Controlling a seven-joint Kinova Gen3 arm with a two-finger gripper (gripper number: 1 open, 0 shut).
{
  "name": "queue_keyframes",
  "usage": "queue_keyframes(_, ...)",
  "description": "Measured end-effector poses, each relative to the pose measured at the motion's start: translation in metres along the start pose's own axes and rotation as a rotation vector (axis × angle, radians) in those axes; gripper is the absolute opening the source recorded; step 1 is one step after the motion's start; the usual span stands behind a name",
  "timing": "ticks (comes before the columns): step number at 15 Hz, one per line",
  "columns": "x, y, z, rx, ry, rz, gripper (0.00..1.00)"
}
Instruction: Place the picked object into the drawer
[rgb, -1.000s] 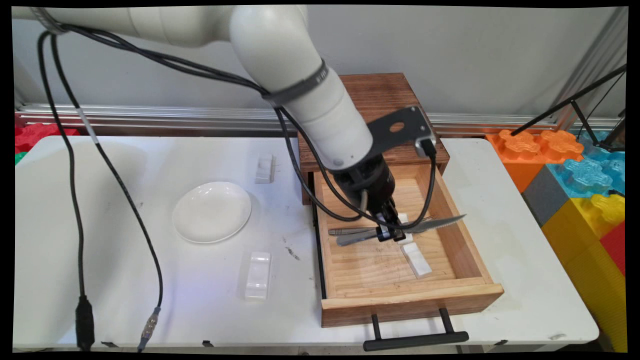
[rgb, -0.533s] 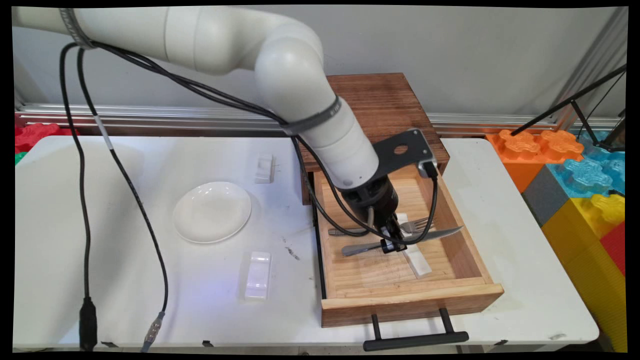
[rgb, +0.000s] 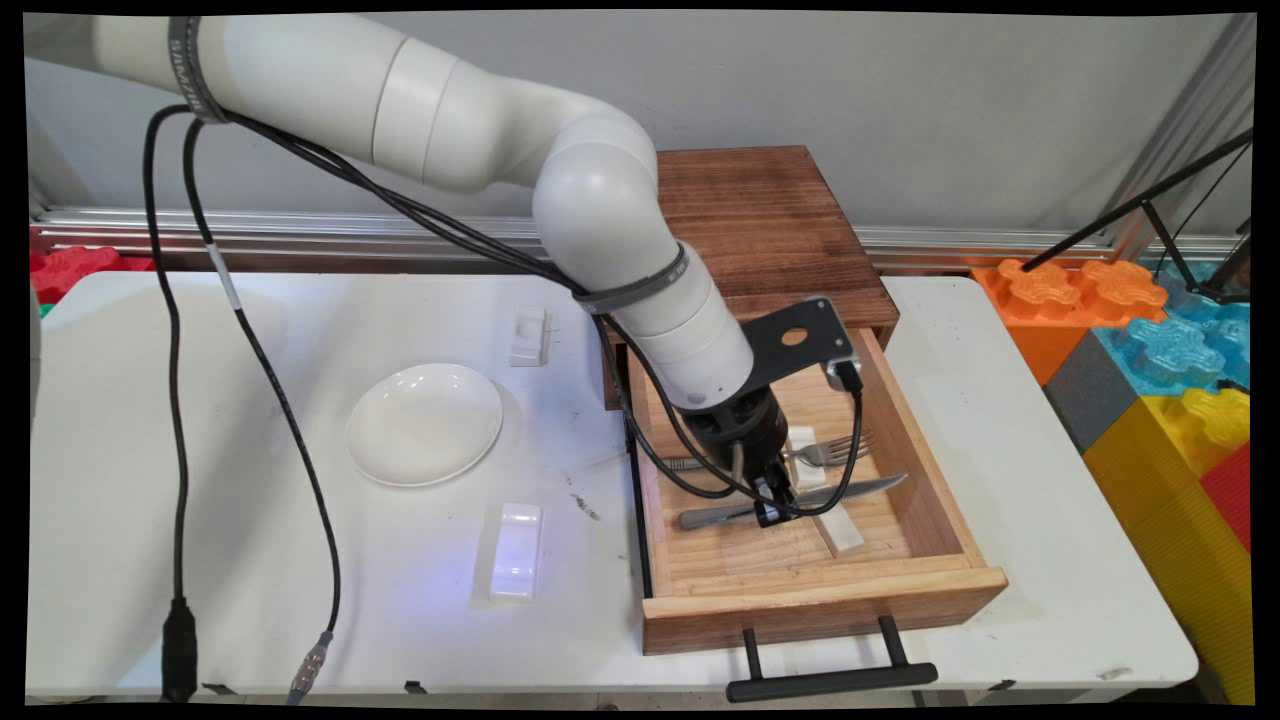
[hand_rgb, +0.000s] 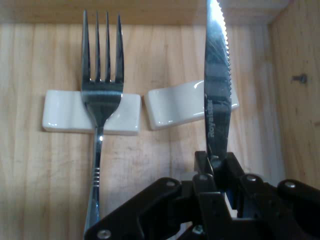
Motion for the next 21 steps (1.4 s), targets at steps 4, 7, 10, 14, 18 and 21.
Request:
queue_keyframes(4,-0.009,-0.001,0.011,-0.004,-0.018,0.005,0.0)
queue_keyframes(7,-0.012,0.0,0.015,-0.008,-0.021,0.013,0.0)
queue_keyframes(10,-0.014,0.0,0.019,-0.01,-0.022,0.018,0.0)
queue_keyframes(14,-0.017,0.0,0.021,-0.012,-0.026,0.025,0.0)
queue_keyframes(18,-0.018,0.001,0.022,-0.014,-0.024,0.025,1.0)
queue_keyframes(21,-0.018,0.001,0.022,-0.016,-0.02,0.02,1.0)
